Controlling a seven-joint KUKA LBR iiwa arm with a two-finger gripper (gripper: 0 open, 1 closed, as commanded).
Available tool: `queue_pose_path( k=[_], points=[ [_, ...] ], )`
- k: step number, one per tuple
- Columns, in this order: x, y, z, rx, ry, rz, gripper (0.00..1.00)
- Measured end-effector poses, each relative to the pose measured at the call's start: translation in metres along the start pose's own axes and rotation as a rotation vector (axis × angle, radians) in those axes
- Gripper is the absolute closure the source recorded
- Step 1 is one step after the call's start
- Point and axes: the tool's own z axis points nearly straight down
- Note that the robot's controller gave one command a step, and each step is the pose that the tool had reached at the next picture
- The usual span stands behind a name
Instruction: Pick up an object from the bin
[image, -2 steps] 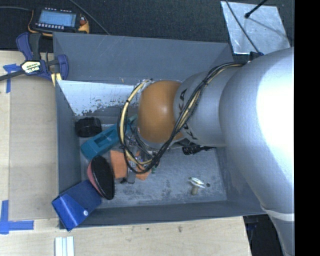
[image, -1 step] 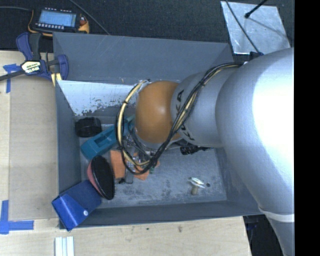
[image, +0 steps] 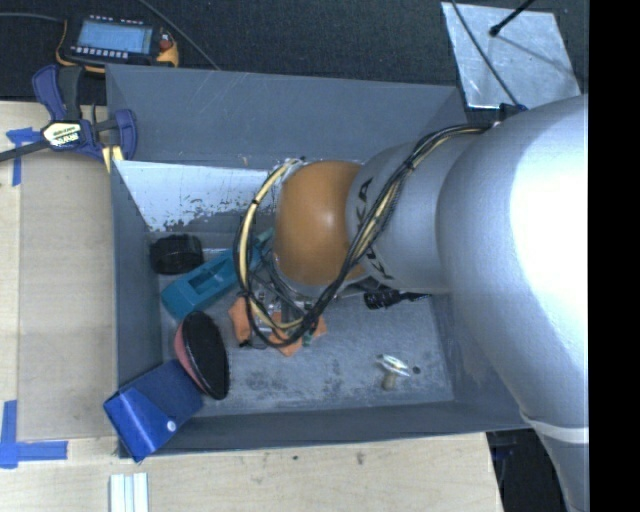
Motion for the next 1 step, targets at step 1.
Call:
queue_pose_path(
  k=[1],
  points=[
    [-0.0001, -0.0006, -0.0001, 0.000, 0.000, 0.001, 1.00]
  ],
)
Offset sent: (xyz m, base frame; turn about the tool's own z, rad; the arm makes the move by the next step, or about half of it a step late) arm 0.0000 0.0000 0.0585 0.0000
